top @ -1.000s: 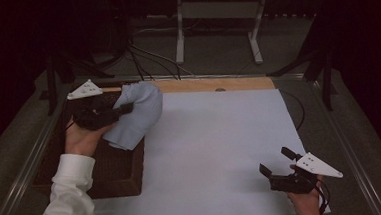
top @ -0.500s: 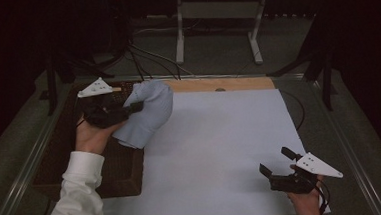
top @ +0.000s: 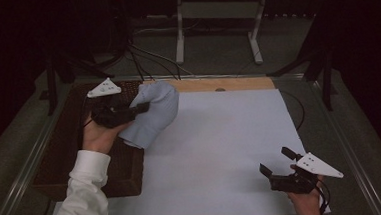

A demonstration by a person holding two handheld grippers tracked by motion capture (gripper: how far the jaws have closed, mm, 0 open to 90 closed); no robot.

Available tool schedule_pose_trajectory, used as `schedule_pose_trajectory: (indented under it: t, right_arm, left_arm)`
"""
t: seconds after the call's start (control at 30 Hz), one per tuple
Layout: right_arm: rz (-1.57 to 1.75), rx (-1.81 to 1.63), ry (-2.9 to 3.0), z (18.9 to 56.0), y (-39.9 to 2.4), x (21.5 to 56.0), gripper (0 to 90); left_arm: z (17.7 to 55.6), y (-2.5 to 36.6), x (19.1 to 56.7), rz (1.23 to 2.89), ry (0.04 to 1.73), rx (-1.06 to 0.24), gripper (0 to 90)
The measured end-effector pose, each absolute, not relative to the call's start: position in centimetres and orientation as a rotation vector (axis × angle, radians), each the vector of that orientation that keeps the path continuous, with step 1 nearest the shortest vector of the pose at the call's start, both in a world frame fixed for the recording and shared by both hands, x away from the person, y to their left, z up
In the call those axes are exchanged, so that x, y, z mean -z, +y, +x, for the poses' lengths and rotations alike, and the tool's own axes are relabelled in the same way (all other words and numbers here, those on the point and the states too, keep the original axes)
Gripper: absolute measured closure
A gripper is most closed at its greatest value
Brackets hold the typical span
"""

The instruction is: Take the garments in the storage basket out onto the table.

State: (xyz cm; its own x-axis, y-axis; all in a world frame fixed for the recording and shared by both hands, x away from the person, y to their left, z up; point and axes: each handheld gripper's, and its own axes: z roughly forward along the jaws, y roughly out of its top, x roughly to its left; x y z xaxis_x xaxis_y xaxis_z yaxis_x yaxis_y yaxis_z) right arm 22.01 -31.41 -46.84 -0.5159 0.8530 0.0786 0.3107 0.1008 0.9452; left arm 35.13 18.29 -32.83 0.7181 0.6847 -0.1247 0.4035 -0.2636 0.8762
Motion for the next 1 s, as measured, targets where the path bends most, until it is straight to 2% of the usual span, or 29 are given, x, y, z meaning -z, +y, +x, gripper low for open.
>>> schedule_pose_trajectory:
  t: [1.0]
  right_arm:
    - [1.134,-1.422,1.883,22.0,-31.5,46.8,0.0]
  left_arm:
    - [35.5,15.8,33.5,1.904,0.819,-0.327,74.7]
